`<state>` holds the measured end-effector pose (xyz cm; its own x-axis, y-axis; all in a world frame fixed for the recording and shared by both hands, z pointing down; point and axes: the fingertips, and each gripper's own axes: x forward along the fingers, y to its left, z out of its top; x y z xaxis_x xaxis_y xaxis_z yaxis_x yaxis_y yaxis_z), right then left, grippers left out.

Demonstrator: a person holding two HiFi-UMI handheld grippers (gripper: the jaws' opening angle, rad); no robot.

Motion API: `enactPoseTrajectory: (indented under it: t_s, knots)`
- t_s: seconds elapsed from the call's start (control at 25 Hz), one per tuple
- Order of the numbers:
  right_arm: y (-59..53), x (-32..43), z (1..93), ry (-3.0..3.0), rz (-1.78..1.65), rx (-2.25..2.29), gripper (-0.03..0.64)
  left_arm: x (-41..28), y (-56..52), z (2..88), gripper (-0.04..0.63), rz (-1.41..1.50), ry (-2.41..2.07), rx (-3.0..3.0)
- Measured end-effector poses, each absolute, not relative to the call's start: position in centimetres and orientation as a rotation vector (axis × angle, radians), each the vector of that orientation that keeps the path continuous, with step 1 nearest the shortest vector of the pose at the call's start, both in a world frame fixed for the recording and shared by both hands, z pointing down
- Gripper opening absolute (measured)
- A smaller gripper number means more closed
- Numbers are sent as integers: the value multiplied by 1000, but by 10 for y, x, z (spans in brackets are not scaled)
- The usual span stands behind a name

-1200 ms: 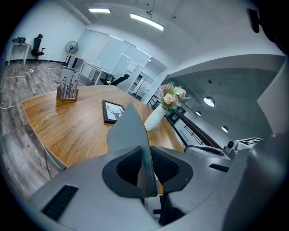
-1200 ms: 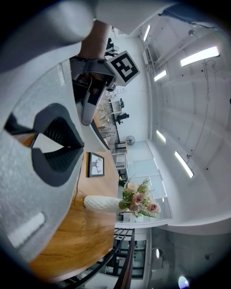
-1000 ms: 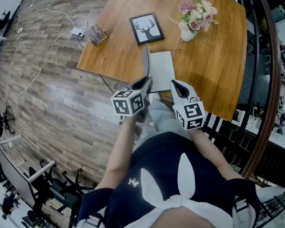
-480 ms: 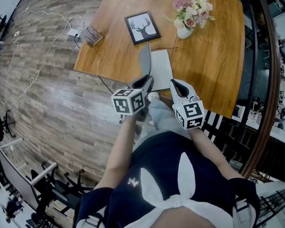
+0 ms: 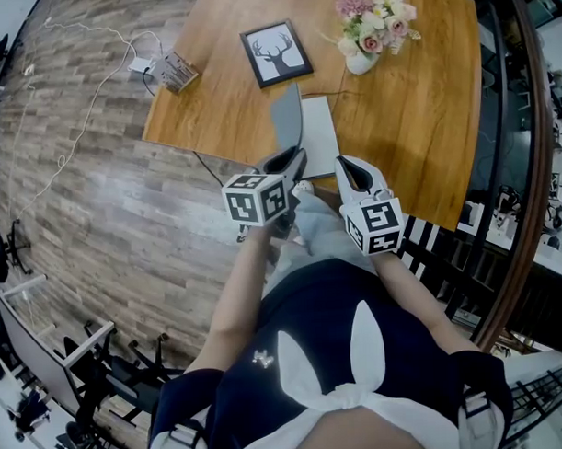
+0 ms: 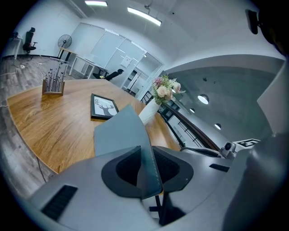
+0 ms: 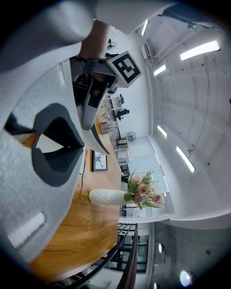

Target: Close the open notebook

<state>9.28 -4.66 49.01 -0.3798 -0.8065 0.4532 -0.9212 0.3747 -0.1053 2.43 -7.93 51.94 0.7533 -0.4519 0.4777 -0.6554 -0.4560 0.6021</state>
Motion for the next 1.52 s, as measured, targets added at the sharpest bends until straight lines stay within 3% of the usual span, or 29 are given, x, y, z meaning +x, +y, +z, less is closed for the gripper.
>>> enactPoseTrajectory:
  t_s: [1.52]
  knots:
    - [-54,122,501,-2249,545,1575,-2,71,-84,542,87,393,-722,2128]
